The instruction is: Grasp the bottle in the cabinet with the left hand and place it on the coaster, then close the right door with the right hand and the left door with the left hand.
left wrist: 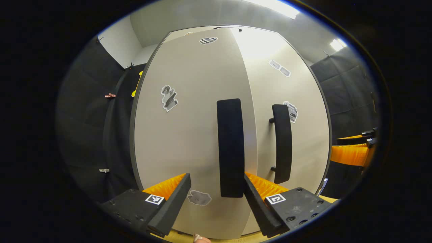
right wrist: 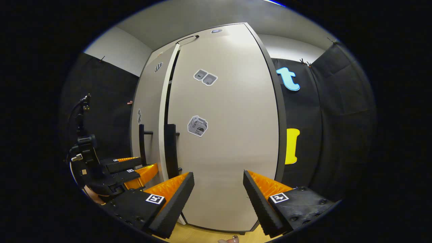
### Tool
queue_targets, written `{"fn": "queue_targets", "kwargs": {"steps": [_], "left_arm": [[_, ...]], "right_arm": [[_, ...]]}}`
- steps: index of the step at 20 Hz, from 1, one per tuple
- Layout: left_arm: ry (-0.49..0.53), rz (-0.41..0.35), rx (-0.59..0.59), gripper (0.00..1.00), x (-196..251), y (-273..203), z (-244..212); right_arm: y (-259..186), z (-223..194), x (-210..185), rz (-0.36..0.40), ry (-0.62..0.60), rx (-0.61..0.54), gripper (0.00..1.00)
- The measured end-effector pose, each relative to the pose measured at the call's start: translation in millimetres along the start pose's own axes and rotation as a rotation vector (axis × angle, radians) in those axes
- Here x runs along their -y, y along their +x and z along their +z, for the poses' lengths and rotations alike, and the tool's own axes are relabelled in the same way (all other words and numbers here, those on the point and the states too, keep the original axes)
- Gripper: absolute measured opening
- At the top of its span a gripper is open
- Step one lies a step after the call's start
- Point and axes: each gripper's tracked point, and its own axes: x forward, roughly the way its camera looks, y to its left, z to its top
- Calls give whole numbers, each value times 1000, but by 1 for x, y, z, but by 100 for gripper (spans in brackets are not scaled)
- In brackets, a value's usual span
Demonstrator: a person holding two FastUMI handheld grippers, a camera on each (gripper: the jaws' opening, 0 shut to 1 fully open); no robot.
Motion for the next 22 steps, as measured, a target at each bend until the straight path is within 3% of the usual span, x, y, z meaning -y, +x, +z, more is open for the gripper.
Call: {"fn": "queue_targets", "kwargs": {"steps": [6, 13, 22], "left_arm": [[-41, -63, -2, 94, -4, -26, 11], [-38, -176, 6, 94, -16, -94, 34], [-5, -203, 9, 94, -57, -139, 49]], "right_arm": [[-23, 13, -7, -61, -33, 24, 96], [-38, 18, -54, -71, -7, 30, 97], [-60, 20, -106, -74, -27, 37, 97]]}}
